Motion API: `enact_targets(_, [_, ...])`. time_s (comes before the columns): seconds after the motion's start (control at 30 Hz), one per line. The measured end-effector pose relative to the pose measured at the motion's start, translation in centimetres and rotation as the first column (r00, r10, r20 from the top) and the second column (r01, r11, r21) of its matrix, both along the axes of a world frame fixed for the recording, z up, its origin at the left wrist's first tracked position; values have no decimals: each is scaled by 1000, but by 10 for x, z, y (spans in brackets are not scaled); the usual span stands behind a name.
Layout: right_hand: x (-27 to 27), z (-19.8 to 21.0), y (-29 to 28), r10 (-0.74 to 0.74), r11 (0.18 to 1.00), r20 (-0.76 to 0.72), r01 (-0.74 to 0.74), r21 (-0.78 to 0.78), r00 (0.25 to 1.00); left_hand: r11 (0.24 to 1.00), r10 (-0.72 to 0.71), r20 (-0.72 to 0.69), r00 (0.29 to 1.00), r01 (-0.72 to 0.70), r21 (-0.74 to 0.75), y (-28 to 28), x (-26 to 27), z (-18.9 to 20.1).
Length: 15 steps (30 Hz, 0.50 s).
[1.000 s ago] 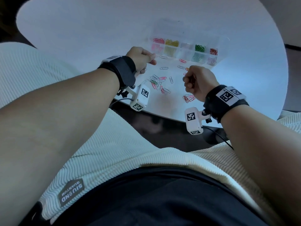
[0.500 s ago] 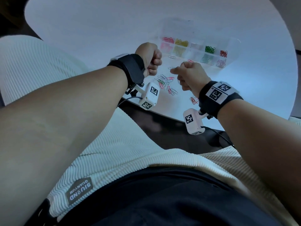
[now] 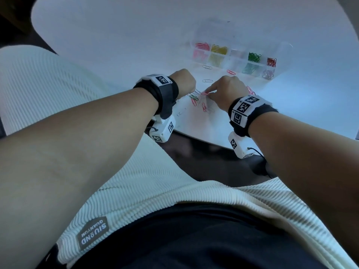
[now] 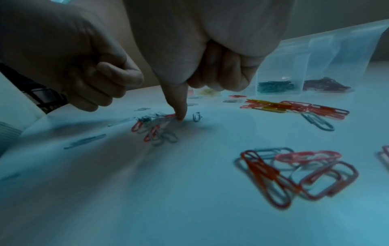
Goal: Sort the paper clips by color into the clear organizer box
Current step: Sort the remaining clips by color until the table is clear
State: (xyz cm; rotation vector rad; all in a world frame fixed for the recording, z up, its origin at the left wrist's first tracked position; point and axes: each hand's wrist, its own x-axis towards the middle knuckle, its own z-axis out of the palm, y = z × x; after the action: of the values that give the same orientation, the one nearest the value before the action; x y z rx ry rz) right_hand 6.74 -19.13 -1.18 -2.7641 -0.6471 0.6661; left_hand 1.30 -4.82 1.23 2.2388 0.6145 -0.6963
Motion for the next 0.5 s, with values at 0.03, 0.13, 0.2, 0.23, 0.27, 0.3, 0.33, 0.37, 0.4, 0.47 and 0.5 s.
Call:
enact_targets(0.03, [0,0,2,2,1000,6,-2,-16,1000,995,-86,6,996,85,59,0,1,-1])
enact_targets(0.13, [4,-1,8,-11,998,8,12,-58,1000,963,-229,39,973,221,156,3,-2,-2])
enact_targets(0.2, [7,-2,11,-42,995,-3,42,-87,999,926,-336,60,940,318,206,5,-6,-7])
enact_targets(0.23, [8,-3,13,-61,993,-15,59,-102,998,905,-385,62,921,364,218,5,-7,-8])
enact_targets(0.27, [9,-4,14,-76,991,-29,72,-111,997,888,-419,56,906,396,232,5,-7,-10])
enact_targets(0.3, [9,-4,15,-92,989,-42,86,-122,995,874,-441,47,896,418,248,5,-7,-10])
enact_targets(0.33, [9,-5,15,-102,987,-54,94,-129,993,865,-451,42,891,425,265,5,-7,-12])
enact_targets(0.37, [8,-4,15,-110,985,-71,100,-139,991,860,-452,41,891,423,286,5,-7,-13])
enact_targets(0.4, [8,-3,14,-115,984,-88,102,-143,990,857,-449,43,893,416,305,5,-7,-14])
enact_targets(0.47, [8,-2,9,-124,983,-120,106,-149,985,854,-437,61,897,393,340,4,-7,-14])
enact_targets(0.5, [8,-1,7,-126,983,-129,106,-153,984,855,-431,68,900,383,349,5,-7,-15])
